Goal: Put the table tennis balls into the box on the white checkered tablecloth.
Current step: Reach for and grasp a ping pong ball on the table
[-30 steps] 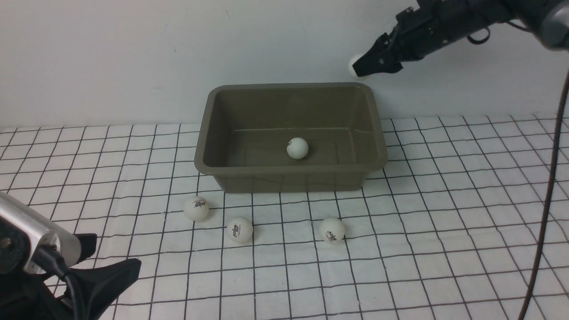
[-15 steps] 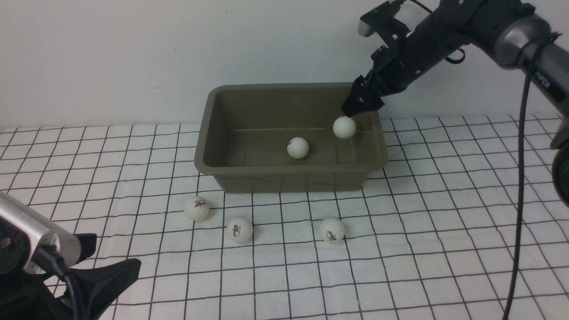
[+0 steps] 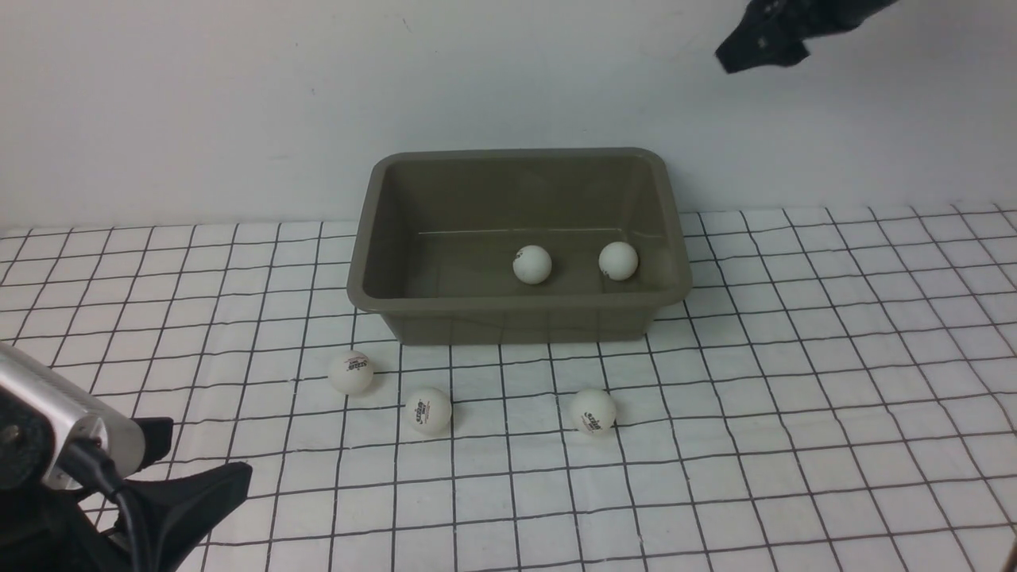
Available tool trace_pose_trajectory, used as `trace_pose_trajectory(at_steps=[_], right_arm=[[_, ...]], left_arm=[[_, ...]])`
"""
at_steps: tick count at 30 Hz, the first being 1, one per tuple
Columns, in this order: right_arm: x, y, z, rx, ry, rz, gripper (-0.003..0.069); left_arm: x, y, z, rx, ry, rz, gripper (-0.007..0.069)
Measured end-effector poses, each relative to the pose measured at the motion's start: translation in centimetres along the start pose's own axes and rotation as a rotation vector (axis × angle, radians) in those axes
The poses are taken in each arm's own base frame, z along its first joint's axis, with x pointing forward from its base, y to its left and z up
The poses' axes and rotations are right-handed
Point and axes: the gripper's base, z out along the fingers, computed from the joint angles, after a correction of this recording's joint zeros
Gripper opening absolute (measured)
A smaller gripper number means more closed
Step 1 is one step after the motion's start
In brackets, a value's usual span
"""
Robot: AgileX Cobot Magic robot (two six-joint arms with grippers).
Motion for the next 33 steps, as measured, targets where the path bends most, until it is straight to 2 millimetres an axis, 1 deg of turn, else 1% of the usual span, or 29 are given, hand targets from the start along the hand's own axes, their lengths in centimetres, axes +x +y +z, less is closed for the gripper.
trace_pose_trajectory(at_steps=[1, 2, 5, 7, 9, 11, 13, 14, 17, 20, 25, 27, 30, 32, 33], right_arm=[[0.0, -0.5, -1.1, 0.020, -0.010, 0.011, 0.0505], [0.0, -0.6, -1.5, 0.028, -0.014, 0.015, 0.0505], [-0.2, -1.0, -3.6, 0.059, -0.033, 0.031, 0.0505], [-0.5, -1.0, -4.7, 0.077, -0.043, 0.037, 0.0505], [-1.0, -0.8, -6.3, 0.109, -0.054, 0.043, 0.0505], [-1.1, -0.7, -7.3, 0.131, -0.055, 0.050, 0.0505], [-1.5, -0.5, -8.9, 0.176, -0.055, 0.053, 0.0505], [-1.7, -0.3, -10.0, 0.203, -0.059, 0.063, 0.0505], [-2.4, 0.5, -12.6, 0.236, -0.099, 0.124, 0.0505], [-3.1, 1.5, -14.3, 0.238, -0.141, 0.195, 0.0496], [-3.9, 3.0, -14.7, 0.212, -0.162, 0.216, 0.0476], [-4.3, 4.9, -13.8, 0.155, -0.147, 0.210, 0.0455], [-4.4, 6.6, -12.2, 0.096, -0.109, 0.199, 0.0440], [-4.0, 8.1, -10.0, 0.034, -0.054, 0.194, 0.0433], [-3.9, 8.1, -9.8, 0.031, -0.048, 0.196, 0.0433]], left_arm=[[0.0, 0.0, 0.0, 0.000, 0.000, 0.000, 0.0461], [0.0, 0.0, 0.0, 0.000, 0.000, 0.000, 0.0461], [0.0, 0.0, 0.0, 0.000, 0.000, 0.000, 0.0461], [0.0, 0.0, 0.0, 0.000, 0.000, 0.000, 0.0461], [0.0, 0.0, 0.0, 0.000, 0.000, 0.000, 0.0461], [0.0, 0.0, 0.0, 0.000, 0.000, 0.000, 0.0461], [0.0, 0.0, 0.0, 0.000, 0.000, 0.000, 0.0461], [0.0, 0.0, 0.0, 0.000, 0.000, 0.000, 0.0461], [0.0, 0.0, 0.0, 0.000, 0.000, 0.000, 0.0461], [0.0, 0.0, 0.0, 0.000, 0.000, 0.000, 0.0461], [0.0, 0.0, 0.0, 0.000, 0.000, 0.000, 0.0461], [0.0, 0.0, 0.0, 0.000, 0.000, 0.000, 0.0461], [0.0, 0.0, 0.0, 0.000, 0.000, 0.000, 0.0461], [0.0, 0.0, 0.0, -0.001, -0.001, 0.000, 0.0461], [0.0, 0.0, 0.0, -0.001, -0.001, 0.000, 0.0461]])
